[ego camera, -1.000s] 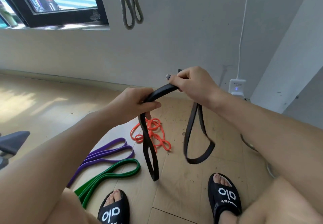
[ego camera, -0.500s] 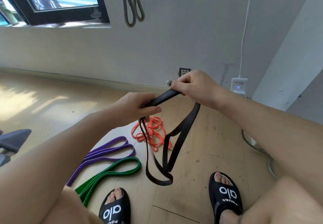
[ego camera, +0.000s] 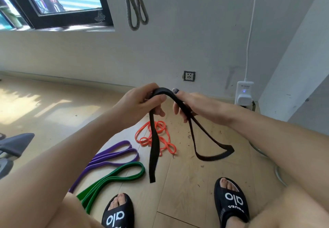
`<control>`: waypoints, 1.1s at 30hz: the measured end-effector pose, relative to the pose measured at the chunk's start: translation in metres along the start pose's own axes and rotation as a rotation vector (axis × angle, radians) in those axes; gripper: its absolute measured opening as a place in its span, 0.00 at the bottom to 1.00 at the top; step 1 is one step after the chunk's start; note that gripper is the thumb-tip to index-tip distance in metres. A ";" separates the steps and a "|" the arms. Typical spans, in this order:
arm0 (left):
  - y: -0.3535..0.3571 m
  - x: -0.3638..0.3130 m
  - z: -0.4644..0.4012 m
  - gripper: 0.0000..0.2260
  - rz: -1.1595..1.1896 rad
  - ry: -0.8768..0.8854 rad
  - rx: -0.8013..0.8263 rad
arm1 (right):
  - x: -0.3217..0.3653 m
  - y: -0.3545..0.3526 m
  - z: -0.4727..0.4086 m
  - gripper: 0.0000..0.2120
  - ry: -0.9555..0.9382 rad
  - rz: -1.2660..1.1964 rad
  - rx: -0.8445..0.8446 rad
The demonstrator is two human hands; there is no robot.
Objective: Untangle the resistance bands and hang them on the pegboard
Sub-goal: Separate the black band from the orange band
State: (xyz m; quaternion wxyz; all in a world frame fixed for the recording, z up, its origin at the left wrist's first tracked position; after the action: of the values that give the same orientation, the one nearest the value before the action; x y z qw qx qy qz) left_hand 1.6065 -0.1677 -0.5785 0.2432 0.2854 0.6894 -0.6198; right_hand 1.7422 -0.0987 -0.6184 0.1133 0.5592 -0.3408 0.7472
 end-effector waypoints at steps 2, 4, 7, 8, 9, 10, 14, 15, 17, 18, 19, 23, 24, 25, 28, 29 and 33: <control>0.000 0.001 -0.001 0.06 0.018 0.009 -0.017 | -0.003 0.003 0.001 0.35 0.028 -0.054 0.028; -0.002 0.001 -0.003 0.06 0.038 0.018 -0.047 | -0.003 0.005 0.001 0.31 0.027 -0.071 0.047; -0.006 -0.003 -0.005 0.06 0.127 0.022 -0.099 | -0.002 0.011 0.002 0.19 0.010 -0.022 0.083; -0.005 -0.006 -0.005 0.06 0.142 0.027 -0.108 | -0.003 0.013 0.002 0.19 0.016 0.003 0.075; -0.004 -0.009 -0.005 0.05 0.149 0.034 -0.113 | -0.004 0.015 0.002 0.20 0.021 0.026 0.055; -0.002 -0.012 -0.005 0.05 0.151 0.041 -0.116 | -0.005 0.017 0.002 0.20 0.019 0.043 0.030; -0.003 -0.018 -0.008 0.05 0.140 0.047 -0.176 | -0.009 0.029 -0.002 0.25 0.015 0.046 0.004; -0.004 -0.018 -0.008 0.04 0.141 0.042 -0.193 | -0.008 0.031 -0.003 0.27 0.012 0.046 0.003; -0.007 -0.018 -0.007 0.05 0.140 0.035 -0.220 | -0.007 0.034 -0.007 0.32 -0.008 0.046 -0.026; -0.008 -0.018 -0.007 0.05 0.137 0.034 -0.229 | -0.005 0.035 -0.008 0.33 -0.022 0.049 -0.052; -0.008 -0.018 -0.007 0.05 0.130 0.032 -0.238 | -0.004 0.035 -0.009 0.33 -0.033 0.051 -0.081; -0.013 -0.021 -0.007 0.06 0.025 0.034 -0.309 | 0.003 0.037 -0.010 0.25 -0.090 -0.006 -0.172; -0.014 -0.023 -0.007 0.06 0.020 0.037 -0.319 | 0.005 0.038 -0.010 0.22 -0.101 -0.016 -0.187; -0.015 -0.024 -0.006 0.06 0.021 0.040 -0.327 | 0.007 0.038 -0.011 0.20 -0.112 -0.021 -0.198; -0.018 -0.028 -0.005 0.06 0.027 0.045 -0.357 | 0.014 0.042 -0.011 0.18 -0.139 -0.036 -0.192; -0.019 -0.030 -0.004 0.06 0.034 0.042 -0.364 | 0.016 0.042 -0.012 0.18 -0.139 -0.035 -0.186; -0.022 -0.031 -0.003 0.08 0.121 0.016 -0.396 | 0.011 0.042 -0.019 0.10 -0.123 -0.033 -0.212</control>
State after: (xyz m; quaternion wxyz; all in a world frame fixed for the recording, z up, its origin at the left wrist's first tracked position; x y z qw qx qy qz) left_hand 1.6137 -0.1688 -0.5406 0.3261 0.2777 0.7813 -0.4539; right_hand 1.7007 -0.1199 -0.6274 0.1630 0.5946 -0.4146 0.6693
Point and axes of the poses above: each hand's wrist, its own z-axis away from the middle knuckle, its own y-axis out of the palm, x = y × z, the point moved 8 cm from there along -z, towards the middle knuckle, and after that the axes turned 9 degrees about -z, right-handed, at the moved point
